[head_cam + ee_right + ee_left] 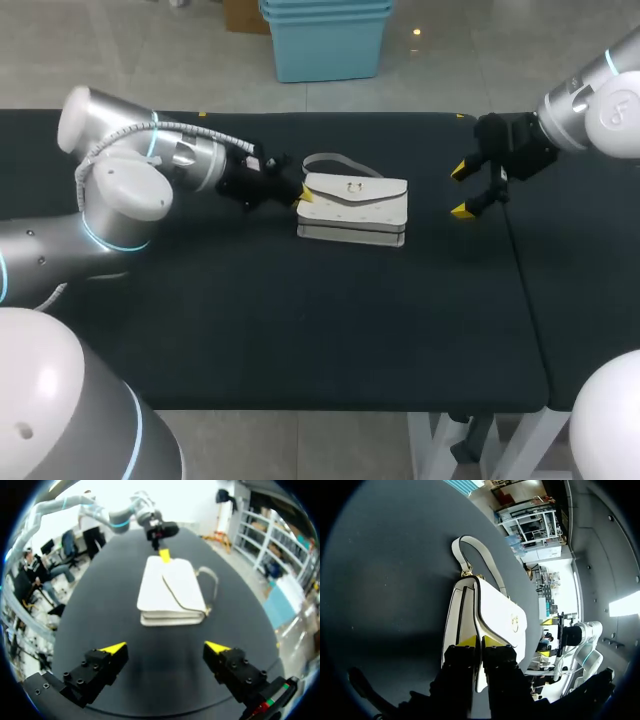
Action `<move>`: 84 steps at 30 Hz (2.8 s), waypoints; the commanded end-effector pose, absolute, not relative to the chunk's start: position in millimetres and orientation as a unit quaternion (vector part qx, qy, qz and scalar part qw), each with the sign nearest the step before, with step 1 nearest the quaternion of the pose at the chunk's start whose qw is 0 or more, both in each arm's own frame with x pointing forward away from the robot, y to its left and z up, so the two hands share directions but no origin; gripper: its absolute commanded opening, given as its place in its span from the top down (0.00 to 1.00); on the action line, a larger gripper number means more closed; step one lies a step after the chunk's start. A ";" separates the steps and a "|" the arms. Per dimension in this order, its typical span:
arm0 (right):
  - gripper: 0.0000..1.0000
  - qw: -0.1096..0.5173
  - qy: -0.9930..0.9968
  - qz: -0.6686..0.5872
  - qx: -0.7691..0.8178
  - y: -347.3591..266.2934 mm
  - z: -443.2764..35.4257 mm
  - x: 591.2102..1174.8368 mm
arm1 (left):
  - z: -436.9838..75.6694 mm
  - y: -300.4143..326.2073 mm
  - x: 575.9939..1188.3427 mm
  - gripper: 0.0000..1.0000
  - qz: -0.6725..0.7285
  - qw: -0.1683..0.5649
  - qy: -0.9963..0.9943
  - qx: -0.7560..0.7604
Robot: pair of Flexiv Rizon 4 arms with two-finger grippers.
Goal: Pick up the bag, open it, inspect its contents, close it, and place it on the opposite side
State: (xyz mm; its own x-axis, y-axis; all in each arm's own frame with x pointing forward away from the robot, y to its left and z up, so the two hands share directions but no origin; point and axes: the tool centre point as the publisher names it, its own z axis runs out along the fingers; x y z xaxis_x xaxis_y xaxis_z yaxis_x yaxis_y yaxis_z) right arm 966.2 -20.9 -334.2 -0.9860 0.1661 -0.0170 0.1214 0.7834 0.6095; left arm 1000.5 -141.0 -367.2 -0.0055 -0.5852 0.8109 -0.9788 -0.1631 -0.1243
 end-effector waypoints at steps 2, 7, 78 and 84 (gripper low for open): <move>0.00 0.035 0.944 0.320 0.076 -20.8 -334.4 966.4 | -374.2 -148.2 999.8 0.09 0.387 0.258 -0.594 0.656; 0.00 0.039 0.946 0.313 0.075 -20.0 -332.2 966.5 | -364.0 -137.3 996.8 0.00 0.389 0.257 -0.599 0.651; 0.00 0.257 0.952 0.169 -0.008 97.1 -337.1 915.0 | -256.6 -68.9 1027.6 0.00 0.226 -0.017 -0.973 -0.030; 0.00 0.283 0.948 0.146 -0.013 101.7 -349.7 925.0 | -260.5 -73.0 1031.6 0.00 0.233 -0.023 -0.971 -0.046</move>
